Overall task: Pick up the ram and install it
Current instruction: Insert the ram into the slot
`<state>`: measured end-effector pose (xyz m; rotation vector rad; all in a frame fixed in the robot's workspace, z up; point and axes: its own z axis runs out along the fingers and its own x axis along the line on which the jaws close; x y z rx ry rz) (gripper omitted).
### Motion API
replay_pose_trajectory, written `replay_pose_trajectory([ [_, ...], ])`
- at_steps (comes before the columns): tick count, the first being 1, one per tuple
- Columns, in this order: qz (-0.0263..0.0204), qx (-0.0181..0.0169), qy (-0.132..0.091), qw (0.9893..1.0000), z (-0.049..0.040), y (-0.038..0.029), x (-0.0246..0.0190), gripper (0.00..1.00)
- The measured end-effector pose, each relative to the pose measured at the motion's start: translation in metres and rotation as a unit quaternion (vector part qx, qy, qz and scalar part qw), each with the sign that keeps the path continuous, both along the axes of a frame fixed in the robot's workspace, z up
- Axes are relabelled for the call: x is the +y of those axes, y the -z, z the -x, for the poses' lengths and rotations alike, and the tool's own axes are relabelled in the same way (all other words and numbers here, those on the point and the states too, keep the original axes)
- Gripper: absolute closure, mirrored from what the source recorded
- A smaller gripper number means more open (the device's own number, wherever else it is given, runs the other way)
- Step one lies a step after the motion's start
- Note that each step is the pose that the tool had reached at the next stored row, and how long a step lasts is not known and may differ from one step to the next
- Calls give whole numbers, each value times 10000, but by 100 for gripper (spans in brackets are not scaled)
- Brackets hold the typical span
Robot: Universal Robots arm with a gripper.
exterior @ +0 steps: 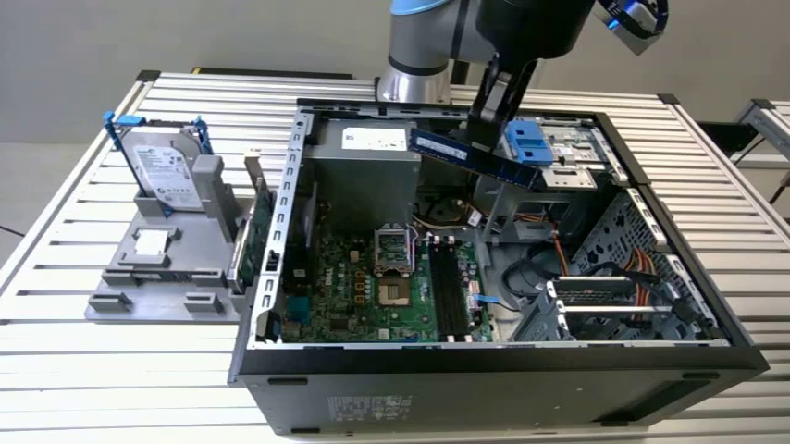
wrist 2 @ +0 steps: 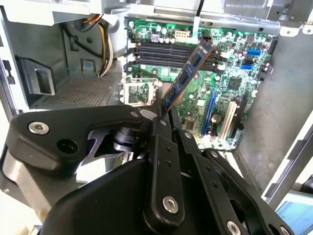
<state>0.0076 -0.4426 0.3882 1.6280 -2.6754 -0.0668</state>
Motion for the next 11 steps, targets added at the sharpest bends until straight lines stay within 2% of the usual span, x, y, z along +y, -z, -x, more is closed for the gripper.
replay_pose_trajectory([
  [11, 0, 0, 312, 9995, 0, 0, 0, 100],
])
